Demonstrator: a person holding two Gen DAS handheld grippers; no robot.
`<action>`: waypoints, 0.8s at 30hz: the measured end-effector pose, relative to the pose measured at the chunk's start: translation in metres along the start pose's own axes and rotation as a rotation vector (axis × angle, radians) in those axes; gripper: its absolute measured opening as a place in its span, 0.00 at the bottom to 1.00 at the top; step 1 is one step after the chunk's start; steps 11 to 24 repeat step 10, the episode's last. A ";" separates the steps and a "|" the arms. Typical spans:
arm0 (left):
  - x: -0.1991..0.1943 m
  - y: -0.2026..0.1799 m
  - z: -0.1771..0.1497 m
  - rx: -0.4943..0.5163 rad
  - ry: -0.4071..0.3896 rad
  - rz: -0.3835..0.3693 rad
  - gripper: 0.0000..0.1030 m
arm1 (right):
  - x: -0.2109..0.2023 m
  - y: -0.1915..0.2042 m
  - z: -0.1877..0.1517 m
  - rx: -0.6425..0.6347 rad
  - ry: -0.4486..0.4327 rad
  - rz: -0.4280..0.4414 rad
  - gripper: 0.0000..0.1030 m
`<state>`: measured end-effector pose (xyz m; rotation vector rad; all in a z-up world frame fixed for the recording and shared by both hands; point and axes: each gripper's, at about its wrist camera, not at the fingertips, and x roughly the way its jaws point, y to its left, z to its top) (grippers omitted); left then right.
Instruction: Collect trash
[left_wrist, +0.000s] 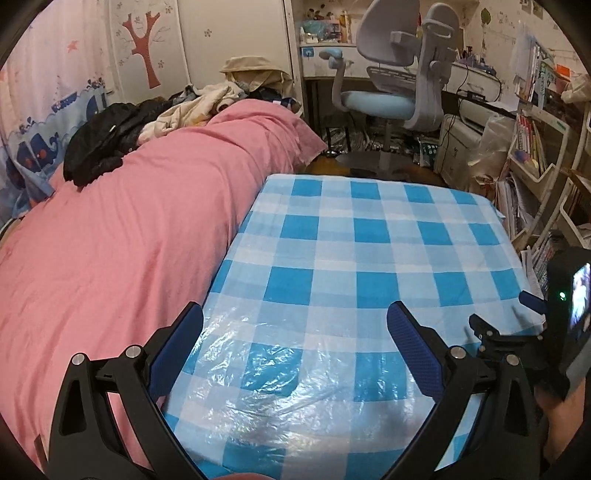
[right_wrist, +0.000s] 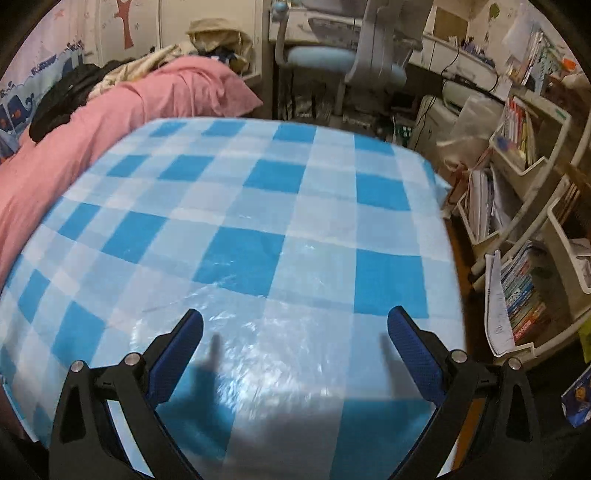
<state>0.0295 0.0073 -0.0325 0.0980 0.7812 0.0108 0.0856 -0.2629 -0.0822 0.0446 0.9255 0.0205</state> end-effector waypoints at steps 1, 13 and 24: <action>0.003 0.002 0.000 -0.001 0.009 -0.017 0.94 | 0.007 0.000 0.001 0.003 0.025 0.004 0.93; 0.022 0.023 0.001 -0.069 0.090 -0.041 0.93 | 0.028 0.000 0.020 0.024 0.072 0.030 0.93; 0.022 0.023 0.001 -0.069 0.090 -0.041 0.93 | 0.028 0.000 0.020 0.024 0.072 0.030 0.93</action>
